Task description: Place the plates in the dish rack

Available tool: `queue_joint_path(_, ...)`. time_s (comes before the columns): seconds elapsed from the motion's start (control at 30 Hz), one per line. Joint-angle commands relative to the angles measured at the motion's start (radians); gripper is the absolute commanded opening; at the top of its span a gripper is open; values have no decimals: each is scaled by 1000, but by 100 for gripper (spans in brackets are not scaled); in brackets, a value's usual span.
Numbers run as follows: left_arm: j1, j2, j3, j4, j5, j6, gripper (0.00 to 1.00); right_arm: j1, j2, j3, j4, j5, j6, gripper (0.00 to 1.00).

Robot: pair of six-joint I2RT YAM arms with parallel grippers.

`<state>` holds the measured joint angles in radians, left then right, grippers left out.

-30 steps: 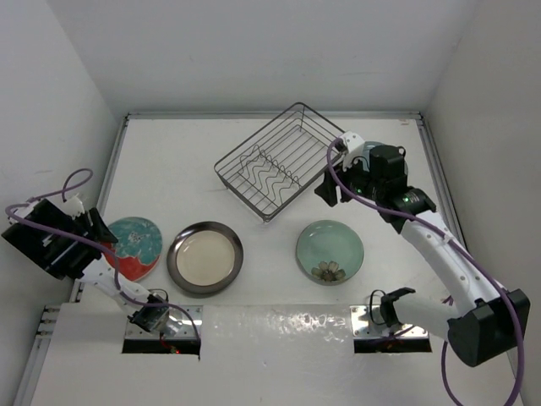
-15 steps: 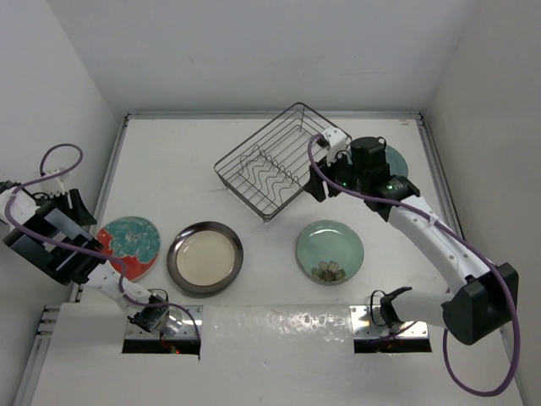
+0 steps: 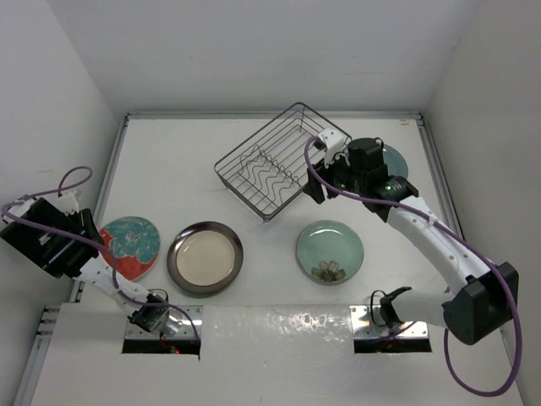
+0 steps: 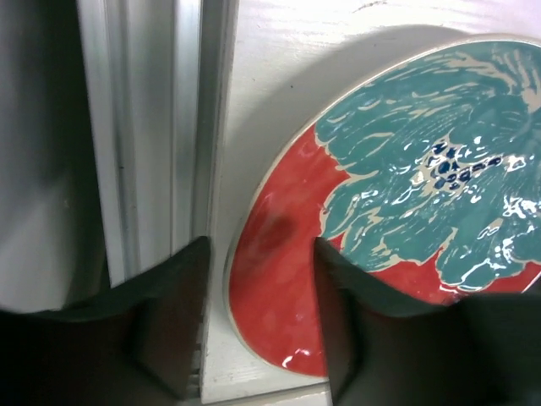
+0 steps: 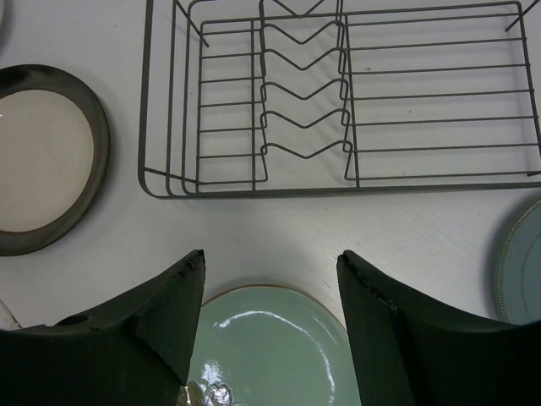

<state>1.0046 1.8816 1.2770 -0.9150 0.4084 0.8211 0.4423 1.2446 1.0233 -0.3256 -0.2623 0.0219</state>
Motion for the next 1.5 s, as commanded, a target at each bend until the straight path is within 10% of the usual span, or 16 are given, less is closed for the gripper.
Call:
queue_joint_path(0.0,22,42,-15,32,19,22,44,12,-4,40,8,15,-14,63)
queue_joint_path(0.3,17,73,-48,-15,33,39,0,16,6,53,2,29,-14,64)
queue_joint_path(0.8,-112,-84,139,-177,299,61,0,19,27,66,-12,28,-28,64)
queue_joint_path(1.47,-547,-243,272,96,142,-203,0,21,-33,-12,31,78,19,64)
